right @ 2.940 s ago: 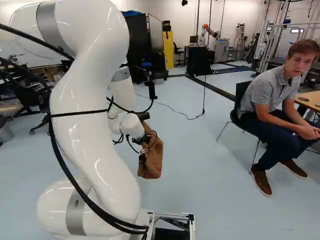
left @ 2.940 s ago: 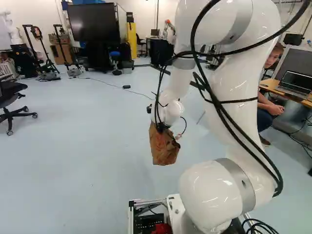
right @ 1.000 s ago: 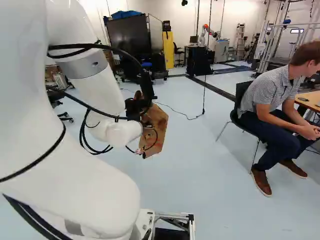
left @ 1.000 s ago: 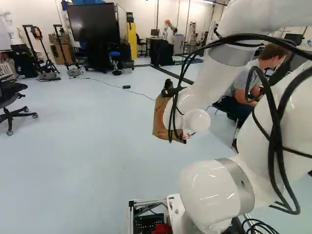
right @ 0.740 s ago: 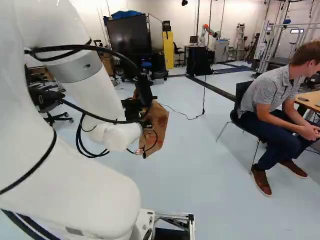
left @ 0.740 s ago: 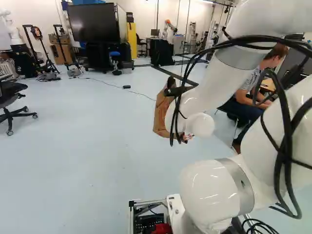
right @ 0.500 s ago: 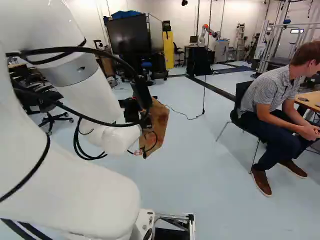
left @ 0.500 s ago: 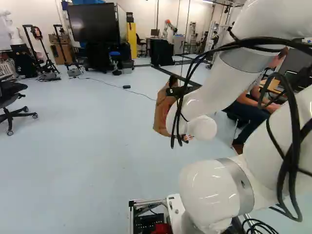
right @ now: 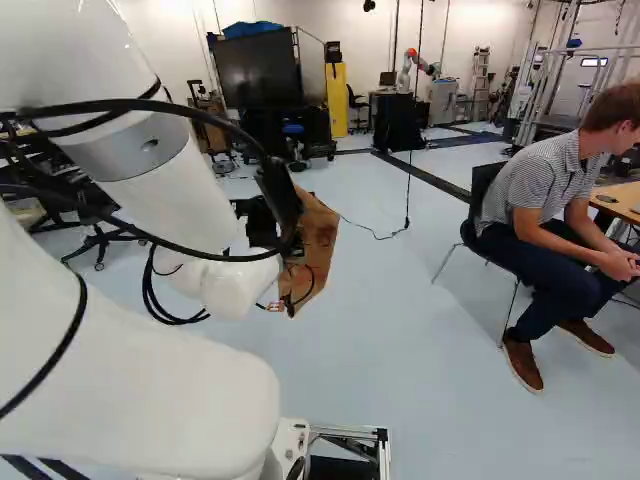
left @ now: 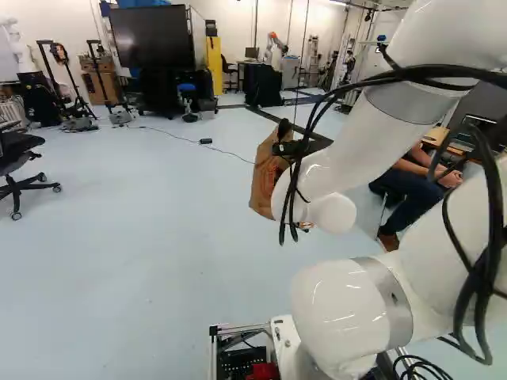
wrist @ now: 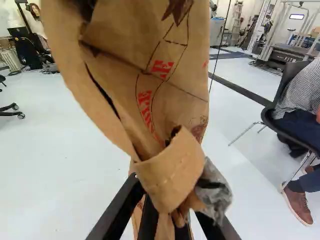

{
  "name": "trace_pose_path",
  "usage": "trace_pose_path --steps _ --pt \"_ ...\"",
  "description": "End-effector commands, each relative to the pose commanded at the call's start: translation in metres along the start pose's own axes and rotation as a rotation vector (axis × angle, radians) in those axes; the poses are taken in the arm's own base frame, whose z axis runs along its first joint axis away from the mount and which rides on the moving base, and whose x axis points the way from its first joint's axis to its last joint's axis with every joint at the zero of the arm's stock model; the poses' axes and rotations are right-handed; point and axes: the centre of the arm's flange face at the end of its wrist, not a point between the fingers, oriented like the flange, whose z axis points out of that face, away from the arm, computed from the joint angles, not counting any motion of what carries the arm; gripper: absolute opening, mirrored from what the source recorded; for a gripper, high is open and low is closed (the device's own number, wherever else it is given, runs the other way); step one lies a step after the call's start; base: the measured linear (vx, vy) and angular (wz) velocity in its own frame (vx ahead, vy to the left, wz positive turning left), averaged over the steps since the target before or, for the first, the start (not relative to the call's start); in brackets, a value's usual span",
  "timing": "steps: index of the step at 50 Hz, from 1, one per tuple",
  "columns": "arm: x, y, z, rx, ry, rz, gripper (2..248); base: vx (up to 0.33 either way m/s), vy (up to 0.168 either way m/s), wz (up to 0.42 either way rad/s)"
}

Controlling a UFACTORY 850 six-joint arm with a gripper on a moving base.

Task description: Pick up the grocery bag from the ground

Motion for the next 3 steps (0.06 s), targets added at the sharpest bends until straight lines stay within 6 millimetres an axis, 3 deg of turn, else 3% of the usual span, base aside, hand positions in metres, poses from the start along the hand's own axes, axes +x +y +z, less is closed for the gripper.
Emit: trace_pose_path --steps 3 --pt "0.0 0.0 0.0 0.0 0.0 0.0 19 0.0 0.0 0.0"
